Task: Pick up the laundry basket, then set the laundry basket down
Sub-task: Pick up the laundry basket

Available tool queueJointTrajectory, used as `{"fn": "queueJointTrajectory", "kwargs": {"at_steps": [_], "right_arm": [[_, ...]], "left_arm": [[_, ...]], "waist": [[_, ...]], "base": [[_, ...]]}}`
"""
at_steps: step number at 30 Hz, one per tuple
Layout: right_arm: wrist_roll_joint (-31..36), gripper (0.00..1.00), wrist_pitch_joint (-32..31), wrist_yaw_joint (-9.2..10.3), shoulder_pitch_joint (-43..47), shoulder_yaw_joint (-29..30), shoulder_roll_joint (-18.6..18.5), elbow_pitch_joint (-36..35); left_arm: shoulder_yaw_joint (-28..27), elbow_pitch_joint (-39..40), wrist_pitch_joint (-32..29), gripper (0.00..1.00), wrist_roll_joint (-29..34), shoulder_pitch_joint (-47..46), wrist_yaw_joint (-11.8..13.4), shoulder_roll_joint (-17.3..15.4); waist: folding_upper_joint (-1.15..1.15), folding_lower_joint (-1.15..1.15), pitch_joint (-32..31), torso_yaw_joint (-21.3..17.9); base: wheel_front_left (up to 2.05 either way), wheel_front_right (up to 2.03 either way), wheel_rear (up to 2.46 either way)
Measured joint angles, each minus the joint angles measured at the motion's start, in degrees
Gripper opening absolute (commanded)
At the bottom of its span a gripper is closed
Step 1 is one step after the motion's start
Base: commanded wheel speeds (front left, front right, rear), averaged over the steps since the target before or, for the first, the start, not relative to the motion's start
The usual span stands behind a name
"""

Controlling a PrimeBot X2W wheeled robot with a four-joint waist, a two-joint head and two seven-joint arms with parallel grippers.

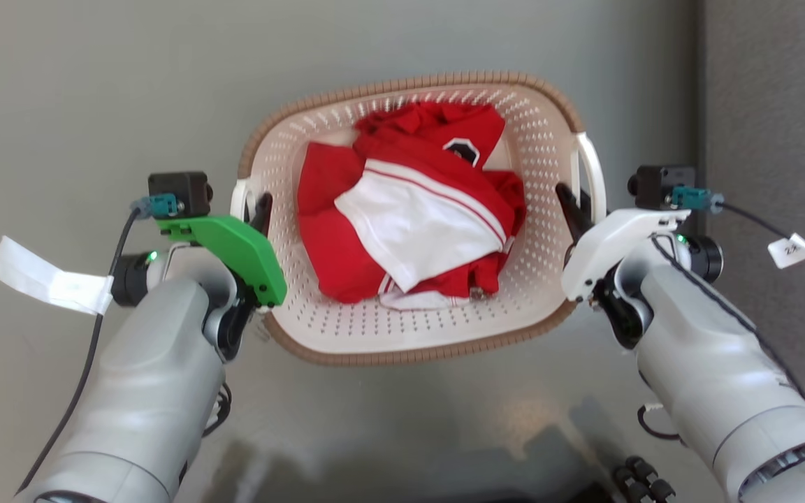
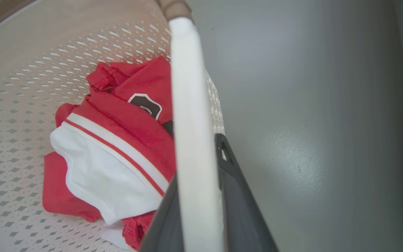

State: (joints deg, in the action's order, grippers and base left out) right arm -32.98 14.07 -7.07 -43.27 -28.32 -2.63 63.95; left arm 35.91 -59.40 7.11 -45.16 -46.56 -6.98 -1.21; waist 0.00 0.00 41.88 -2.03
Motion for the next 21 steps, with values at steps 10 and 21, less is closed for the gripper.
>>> {"fn": "queueJointTrajectory", "kwargs": {"at_steps": [10,21], "right_arm": [[-4.0,0.0,-2.4,-0.05,4.4,-3.9,0.4,1.3],[-6.5,0.0,-6.4,-0.07,7.6,-6.2,0.7,2.9]], "left_arm": [[2.3,-2.1,-3.7,0.0,-3.4,5.0,-0.1,0.1],[4.0,-2.9,-6.8,0.0,-5.6,8.9,-0.1,0.2]], "waist": [[0.0,0.0,-8.9,-1.0],[0.0,0.0,-17.1,-1.9]], "base": [[0.0,0.0,0.0],[0.0,0.0,0.0]]}}
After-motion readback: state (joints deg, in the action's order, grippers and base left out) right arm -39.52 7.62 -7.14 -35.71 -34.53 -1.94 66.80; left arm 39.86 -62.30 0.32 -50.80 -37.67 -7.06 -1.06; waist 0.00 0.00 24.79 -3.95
